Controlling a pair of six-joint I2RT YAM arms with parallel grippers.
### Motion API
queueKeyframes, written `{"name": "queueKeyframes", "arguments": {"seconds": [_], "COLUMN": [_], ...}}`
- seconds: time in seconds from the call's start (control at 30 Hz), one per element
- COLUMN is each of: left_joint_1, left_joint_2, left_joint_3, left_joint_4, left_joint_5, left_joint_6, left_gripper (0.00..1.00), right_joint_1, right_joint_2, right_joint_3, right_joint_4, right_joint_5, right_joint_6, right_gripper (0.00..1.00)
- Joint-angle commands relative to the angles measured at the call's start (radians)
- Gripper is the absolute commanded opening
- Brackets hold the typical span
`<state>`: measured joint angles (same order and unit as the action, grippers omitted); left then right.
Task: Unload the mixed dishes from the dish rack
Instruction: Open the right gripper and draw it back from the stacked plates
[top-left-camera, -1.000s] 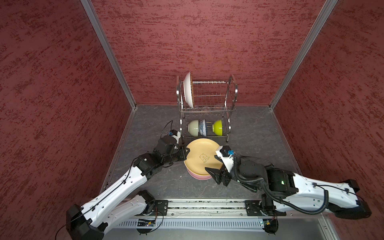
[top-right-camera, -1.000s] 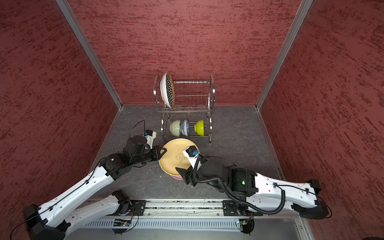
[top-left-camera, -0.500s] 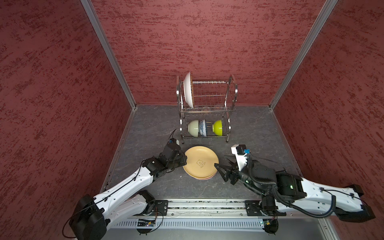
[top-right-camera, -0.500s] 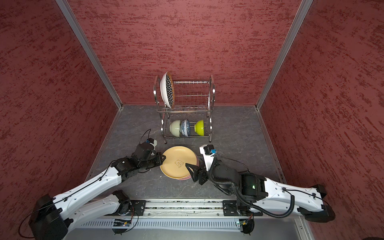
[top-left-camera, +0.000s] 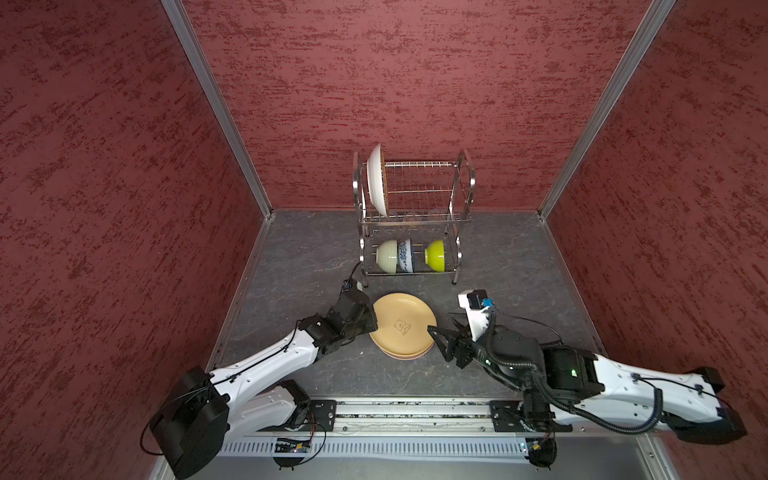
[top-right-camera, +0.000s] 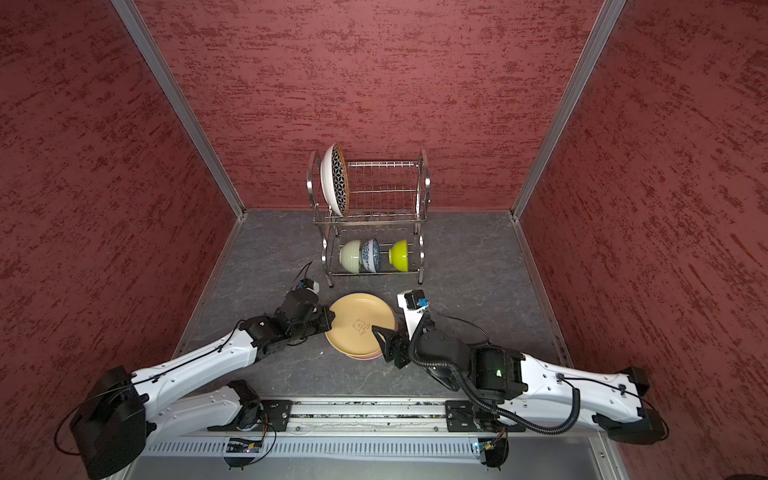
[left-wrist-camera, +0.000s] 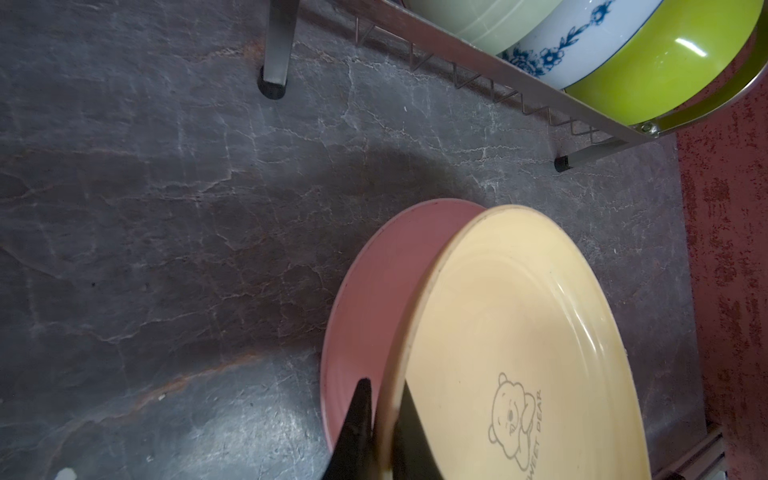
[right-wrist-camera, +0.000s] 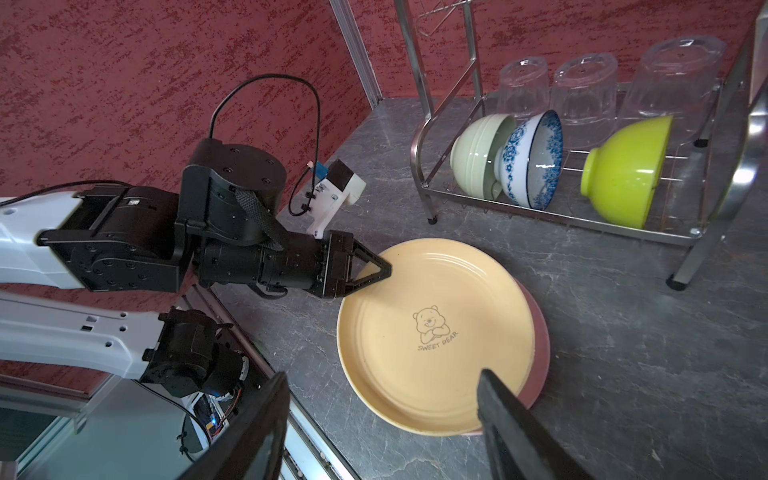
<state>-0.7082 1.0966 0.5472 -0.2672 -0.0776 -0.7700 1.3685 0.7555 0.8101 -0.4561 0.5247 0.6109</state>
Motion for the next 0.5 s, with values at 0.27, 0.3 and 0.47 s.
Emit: {"name": "queueKeyframes", "arguments": {"seconds": [0.27, 0.3, 0.47], "left_joint_1": [-0.021, -0.025, -0.028], "left_joint_2": [0.131, 0.146, 0.199], "left_joint_3": [-0.008, -0.009, -0.023], "left_joint_4": [0.223, 0.233, 0.273], "left_joint_5": [-0.076, -0.078, -0.082], "left_joint_6": [0.007, 0.006, -0.005], "left_gripper": [0.00, 0.00, 0.00], "right_joint_1": [-0.023, -0.023, -0.023], "right_joint_2": [-0.091, -0.104, -0.166], "right_joint_3": [-0.043, -0.045, -0.085], "right_joint_4": [-0.066, -0.068, -0.085], "right_joint_5": [0.087, 0.083, 0.089], "right_joint_6": [0.145, 0.148, 0.181], "right_gripper": [0.71, 0.71, 0.71]}}
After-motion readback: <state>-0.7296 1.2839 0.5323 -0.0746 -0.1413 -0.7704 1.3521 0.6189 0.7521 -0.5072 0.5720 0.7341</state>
